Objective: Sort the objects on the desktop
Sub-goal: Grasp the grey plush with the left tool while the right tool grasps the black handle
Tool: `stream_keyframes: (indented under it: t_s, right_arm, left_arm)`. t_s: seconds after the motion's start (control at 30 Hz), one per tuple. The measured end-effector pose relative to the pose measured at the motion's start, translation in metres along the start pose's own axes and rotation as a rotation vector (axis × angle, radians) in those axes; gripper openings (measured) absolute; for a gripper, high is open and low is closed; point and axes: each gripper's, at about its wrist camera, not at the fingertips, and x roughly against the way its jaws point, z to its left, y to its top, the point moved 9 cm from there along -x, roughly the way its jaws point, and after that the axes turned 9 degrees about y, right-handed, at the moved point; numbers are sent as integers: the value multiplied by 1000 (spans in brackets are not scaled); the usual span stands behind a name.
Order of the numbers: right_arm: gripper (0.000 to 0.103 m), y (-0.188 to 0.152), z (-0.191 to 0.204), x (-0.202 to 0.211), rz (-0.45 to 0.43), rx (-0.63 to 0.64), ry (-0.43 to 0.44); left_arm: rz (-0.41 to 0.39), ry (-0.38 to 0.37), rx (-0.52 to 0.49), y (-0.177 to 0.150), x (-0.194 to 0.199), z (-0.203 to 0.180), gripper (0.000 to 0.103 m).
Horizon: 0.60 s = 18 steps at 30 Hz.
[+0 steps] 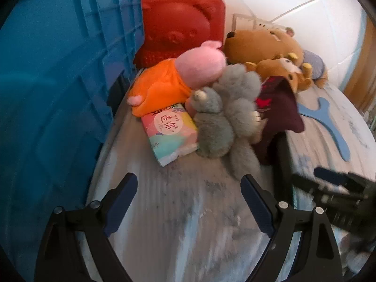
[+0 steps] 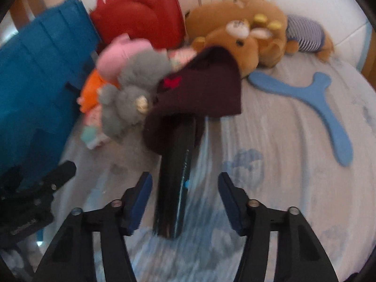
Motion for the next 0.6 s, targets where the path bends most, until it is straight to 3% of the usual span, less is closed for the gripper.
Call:
stream_keyframes:
  t_s: [0.03,0.1,0.13,0.17,0.2,0.3,0.5,0.6]
  right_arm:
    - [87,-1,-1,-11,17,2,4]
    - [90,-3,-1,-26,38,17,12]
    - [85,-3,-1,-32,45,22,24]
    - [73,-3,-2,-36,54,27,38]
    - [37,-2,-4,-39,66,31,56]
    - [37,0,-11,-43,96,44,97]
    - [35,7,-85,-14,58,2,-55]
    - [35,7,-110,-14,58,-18,-80]
  left_arm:
    - [3,3,1,2,-5,-1,90]
    - [9,8,3,6,-15,-3,90]
    - [8,7,1,10,-19,-6,90]
    - [8,7,-1,13,-23,-8,90]
    - [9,8,-4,18,-27,-12,90]
    - [8,5,-17,33,-40,-24,90]
    - [-11,0,-54,63,-66,-53,91]
    - [15,18,-98,68,-90,-70,91]
